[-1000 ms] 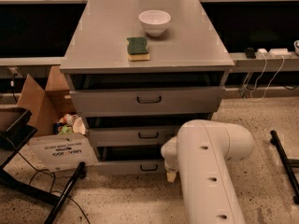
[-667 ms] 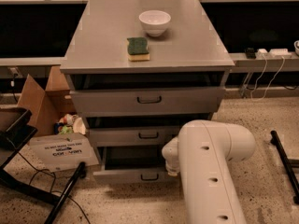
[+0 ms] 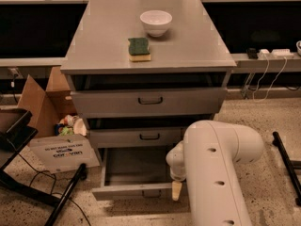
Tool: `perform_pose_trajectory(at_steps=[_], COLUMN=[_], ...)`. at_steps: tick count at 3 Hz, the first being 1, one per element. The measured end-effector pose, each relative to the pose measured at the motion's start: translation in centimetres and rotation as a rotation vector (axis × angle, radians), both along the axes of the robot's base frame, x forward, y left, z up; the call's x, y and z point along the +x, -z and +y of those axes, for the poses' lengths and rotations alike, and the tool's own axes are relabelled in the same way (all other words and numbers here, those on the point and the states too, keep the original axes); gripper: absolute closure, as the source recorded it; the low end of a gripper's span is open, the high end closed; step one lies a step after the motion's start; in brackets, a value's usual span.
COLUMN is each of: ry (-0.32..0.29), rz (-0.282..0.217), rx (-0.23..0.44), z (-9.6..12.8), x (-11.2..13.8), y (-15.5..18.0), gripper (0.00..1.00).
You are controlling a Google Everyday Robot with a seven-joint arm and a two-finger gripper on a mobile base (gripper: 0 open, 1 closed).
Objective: Open bottom drawer
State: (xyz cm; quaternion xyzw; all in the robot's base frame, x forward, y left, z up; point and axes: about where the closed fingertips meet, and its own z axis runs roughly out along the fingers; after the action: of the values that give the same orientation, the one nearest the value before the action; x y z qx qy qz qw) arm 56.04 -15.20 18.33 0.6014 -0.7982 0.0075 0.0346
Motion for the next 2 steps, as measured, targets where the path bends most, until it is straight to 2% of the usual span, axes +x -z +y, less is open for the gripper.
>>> perform_pose_trajectory(at_steps=[1,2], ry=[-0.002,0.110], rz=[0.007,0.106], rx=[0.001,-0.086], z=[-0.1,-6.5], x=[-0.3,-5.6], y=[0.5,3.1], gripper=[0.00,0.27])
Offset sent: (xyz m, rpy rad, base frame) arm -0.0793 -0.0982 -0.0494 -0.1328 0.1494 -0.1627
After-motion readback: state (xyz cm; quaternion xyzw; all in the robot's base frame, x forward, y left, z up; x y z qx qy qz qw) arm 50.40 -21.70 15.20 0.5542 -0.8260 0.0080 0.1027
